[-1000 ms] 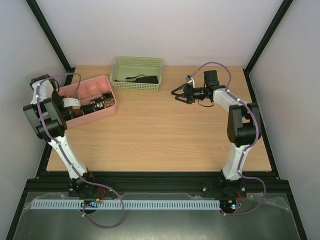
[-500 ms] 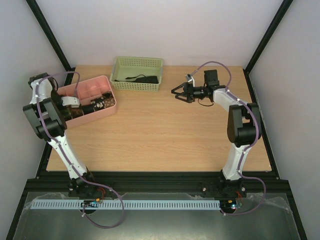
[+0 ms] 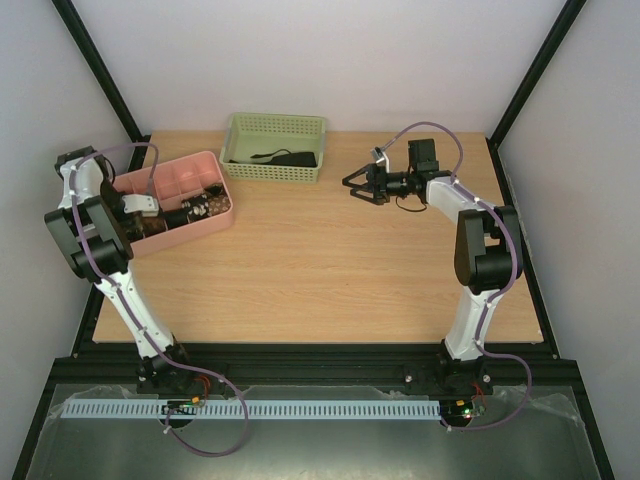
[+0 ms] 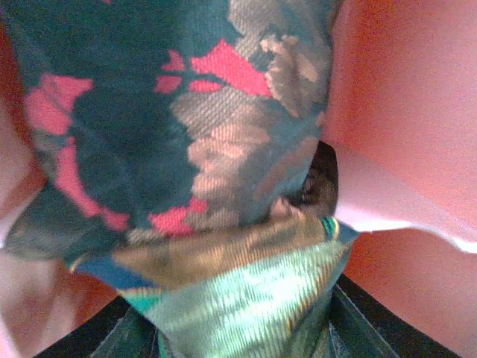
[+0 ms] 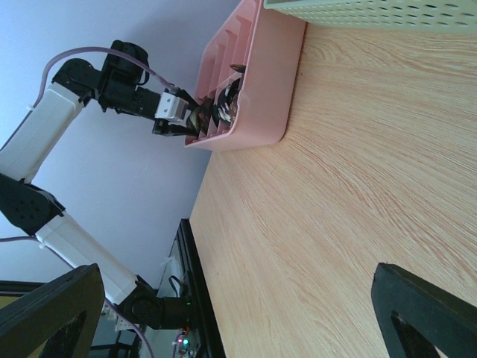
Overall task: Roll the ties
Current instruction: Adjust the tie in the storage box, then reset both arms
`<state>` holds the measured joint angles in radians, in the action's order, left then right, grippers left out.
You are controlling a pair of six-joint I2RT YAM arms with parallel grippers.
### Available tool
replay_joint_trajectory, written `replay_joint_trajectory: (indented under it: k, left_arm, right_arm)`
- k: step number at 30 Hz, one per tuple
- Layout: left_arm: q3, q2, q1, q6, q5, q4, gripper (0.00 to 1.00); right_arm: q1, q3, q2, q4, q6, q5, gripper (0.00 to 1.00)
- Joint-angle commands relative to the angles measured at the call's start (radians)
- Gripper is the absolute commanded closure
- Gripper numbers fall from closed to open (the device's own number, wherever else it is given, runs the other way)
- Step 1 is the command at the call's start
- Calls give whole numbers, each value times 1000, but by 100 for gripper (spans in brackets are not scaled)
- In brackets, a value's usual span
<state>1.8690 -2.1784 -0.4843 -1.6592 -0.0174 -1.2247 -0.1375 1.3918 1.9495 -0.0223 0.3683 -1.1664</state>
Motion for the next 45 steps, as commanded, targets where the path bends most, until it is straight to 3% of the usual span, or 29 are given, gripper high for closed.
replay_joint_trajectory:
  k: [1, 5, 8, 11, 14, 30, 35, 39, 45]
  left_arm:
    - [-92, -6, 10, 13, -29, 33, 52]
    - [-125, -11, 8, 23, 8, 65, 46]
    - [-92, 0, -5, 37, -11, 62, 28]
    - [-63, 22, -14, 37, -19, 48, 18]
    - [-45, 50, -19, 29, -28, 41, 2]
    - [107, 255, -17, 124, -199, 111, 0]
    - [132, 305, 31, 365, -219, 264, 1]
    - [159, 327, 95, 688, -225, 465, 1]
    - [148, 303, 307, 1041, -191, 592, 1]
  right_arm:
    - [-3, 0, 6, 5, 6, -11, 1]
    - [-2, 15, 7, -30, -22, -10, 1]
    - [-4, 27, 8, -60, -49, -8, 1]
    - [-3, 27, 5, -64, -52, -5, 2]
    - [-3, 35, 6, -64, -55, -4, 1]
    - [15, 259, 45, -250, -228, 58, 1]
    - [40, 336, 44, -285, -259, 124, 1]
    - [63, 389, 24, -313, -287, 235, 1]
    - [151, 399, -37, -340, -309, 362, 1]
